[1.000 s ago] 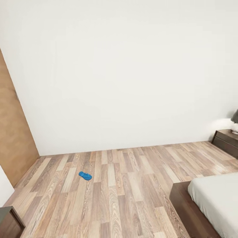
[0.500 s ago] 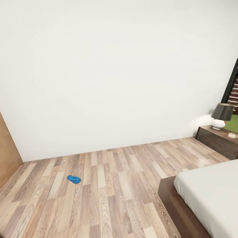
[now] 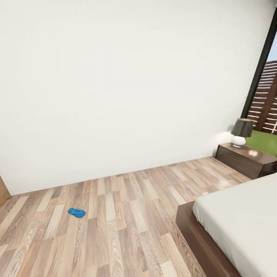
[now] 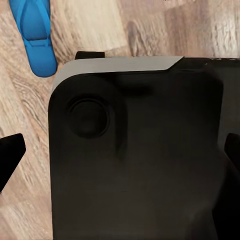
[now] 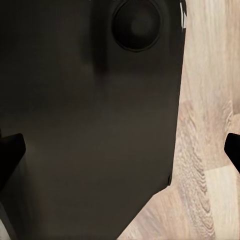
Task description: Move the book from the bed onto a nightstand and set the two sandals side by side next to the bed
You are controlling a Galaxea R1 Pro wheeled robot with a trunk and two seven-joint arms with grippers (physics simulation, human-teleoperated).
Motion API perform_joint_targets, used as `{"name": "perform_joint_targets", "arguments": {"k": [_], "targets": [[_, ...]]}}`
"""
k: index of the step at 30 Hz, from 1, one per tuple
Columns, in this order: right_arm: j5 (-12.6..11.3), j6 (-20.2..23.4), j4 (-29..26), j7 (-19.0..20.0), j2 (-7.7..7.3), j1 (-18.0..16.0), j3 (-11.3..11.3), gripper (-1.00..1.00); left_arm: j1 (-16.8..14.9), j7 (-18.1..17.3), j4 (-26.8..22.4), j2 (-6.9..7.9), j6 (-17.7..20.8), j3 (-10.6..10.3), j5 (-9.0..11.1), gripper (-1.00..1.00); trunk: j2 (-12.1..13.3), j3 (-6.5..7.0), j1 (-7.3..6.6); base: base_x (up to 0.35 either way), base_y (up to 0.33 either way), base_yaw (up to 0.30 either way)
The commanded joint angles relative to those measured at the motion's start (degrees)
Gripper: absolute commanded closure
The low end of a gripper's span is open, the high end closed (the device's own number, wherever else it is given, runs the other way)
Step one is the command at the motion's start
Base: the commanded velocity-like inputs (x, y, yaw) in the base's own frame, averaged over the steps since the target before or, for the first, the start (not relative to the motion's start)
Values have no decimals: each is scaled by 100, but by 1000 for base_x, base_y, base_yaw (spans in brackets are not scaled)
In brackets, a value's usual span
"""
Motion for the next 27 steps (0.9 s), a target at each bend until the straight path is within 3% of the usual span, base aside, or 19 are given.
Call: {"name": "perform_joint_targets", "arguments": {"k": [1, 18, 27], "targets": [[5, 2, -1, -8, 3, -1, -8, -100, 3, -3, -8, 1, -8, 11, 7, -100, -2, -3, 0, 78, 6, -126], [16, -39, -1, -21, 7, -1, -10, -100, 3, -5, -35, 15, -8, 16, 7, -100, -2, -3, 0, 245, 37, -12], [18, -42, -1, -21, 7, -1, -10, -100, 4, -10, -35, 11, -57, 15, 7, -100, -2, -3, 0, 210, -68, 0]]}}
